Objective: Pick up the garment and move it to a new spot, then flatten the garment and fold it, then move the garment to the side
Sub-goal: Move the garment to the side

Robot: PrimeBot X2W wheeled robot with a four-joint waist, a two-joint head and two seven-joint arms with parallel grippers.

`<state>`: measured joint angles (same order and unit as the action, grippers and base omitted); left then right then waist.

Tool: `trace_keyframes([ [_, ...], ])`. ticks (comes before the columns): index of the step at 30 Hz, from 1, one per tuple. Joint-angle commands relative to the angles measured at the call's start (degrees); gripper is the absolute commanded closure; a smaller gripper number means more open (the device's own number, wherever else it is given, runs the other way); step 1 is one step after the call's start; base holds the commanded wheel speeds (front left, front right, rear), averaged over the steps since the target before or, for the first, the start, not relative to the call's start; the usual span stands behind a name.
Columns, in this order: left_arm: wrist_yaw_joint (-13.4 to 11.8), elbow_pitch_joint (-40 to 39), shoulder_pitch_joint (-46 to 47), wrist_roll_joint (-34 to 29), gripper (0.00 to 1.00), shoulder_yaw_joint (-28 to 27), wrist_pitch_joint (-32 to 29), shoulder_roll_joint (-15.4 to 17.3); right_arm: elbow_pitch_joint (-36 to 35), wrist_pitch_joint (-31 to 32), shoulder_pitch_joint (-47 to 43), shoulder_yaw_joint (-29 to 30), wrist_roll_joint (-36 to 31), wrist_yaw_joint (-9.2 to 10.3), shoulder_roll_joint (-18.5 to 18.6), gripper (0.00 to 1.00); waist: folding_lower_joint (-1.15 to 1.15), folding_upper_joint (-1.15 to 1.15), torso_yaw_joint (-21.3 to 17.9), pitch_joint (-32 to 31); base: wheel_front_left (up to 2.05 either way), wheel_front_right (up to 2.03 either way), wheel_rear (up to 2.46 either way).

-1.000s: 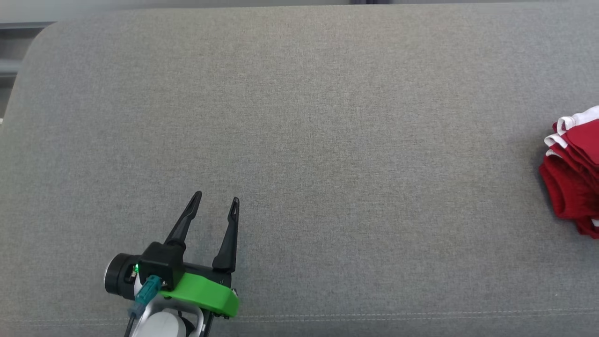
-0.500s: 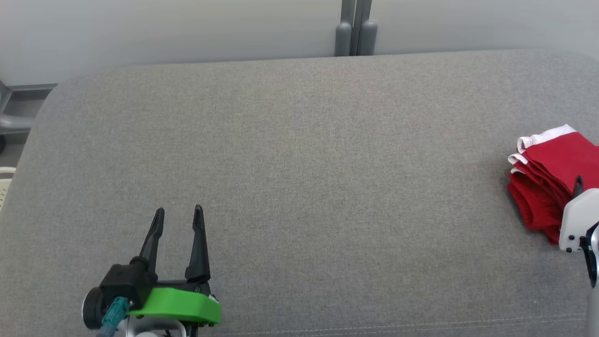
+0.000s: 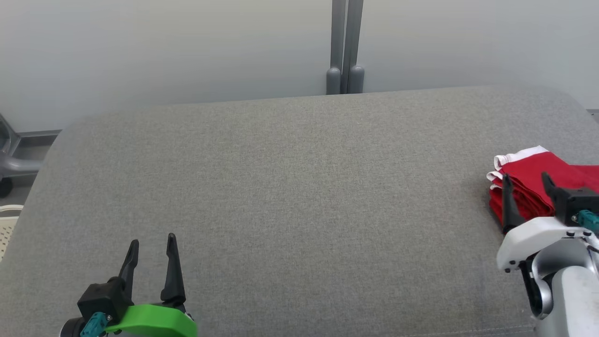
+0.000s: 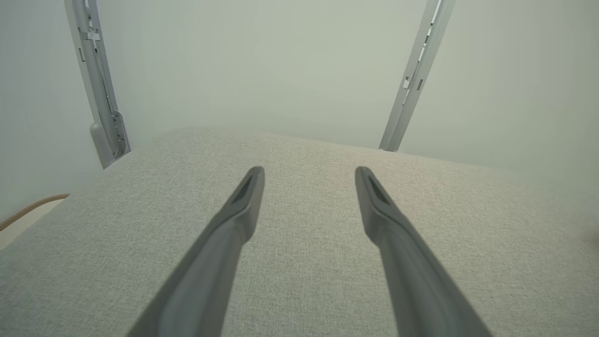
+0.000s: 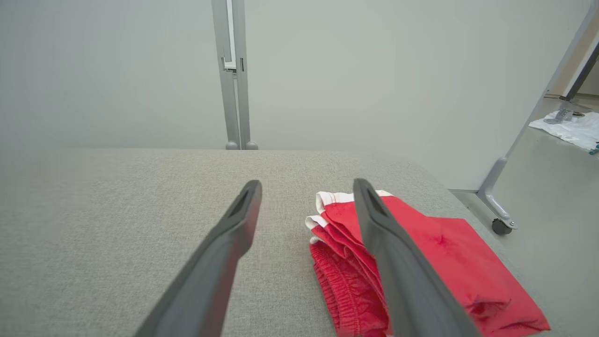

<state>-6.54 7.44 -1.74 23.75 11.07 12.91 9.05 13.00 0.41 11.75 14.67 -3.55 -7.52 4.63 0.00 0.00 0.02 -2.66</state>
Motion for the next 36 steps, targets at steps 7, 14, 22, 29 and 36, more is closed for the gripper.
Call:
trace_keyframes([
  [7, 0.67, 0.55, -1.06, -0.41, 0.00, -0.03, 0.25, 2.02, 0.29, -4.78, -4.03, -5.68, 5.15, 0.07, -0.81, 0.00, 0.00, 0.00, 0.99, -2.14, 0.00, 0.00, 0.00],
  [14, 1.46, 1.55, -2.02, -0.08, 0.00, -0.53, 1.25, 2.44, 1.19, -7.62, -7.19, -8.47, 7.93, 0.06, -1.48, 0.00, 0.00, 0.00, 1.74, -3.65, 0.00, 0.00, 0.00],
  [22, 3.41, 4.81, -1.39, 0.07, 0.00, 0.24, 1.79, 2.79, 4.34, -8.60, -9.18, -14.11, 12.92, 0.06, -1.64, 0.00, 0.00, 0.00, 2.86, -3.79, 0.00, 0.00, 0.00],
  [29, 3.40, 6.56, -1.33, -0.35, 0.00, -0.05, 1.98, 2.95, 7.38, -9.71, -6.98, -16.74, 15.53, 0.05, -1.63, 0.00, 0.00, 0.00, 2.84, -3.59, 0.00, 0.00, 0.00],
  [36, 4.04, 6.98, -1.59, -0.50, 0.00, 0.28, 2.16, 3.26, 8.98, -10.50, -6.97, -16.41, 14.52, 0.06, -1.61, 0.00, 0.00, 0.00, 2.93, -3.73, 0.00, 0.00, 0.00],
])
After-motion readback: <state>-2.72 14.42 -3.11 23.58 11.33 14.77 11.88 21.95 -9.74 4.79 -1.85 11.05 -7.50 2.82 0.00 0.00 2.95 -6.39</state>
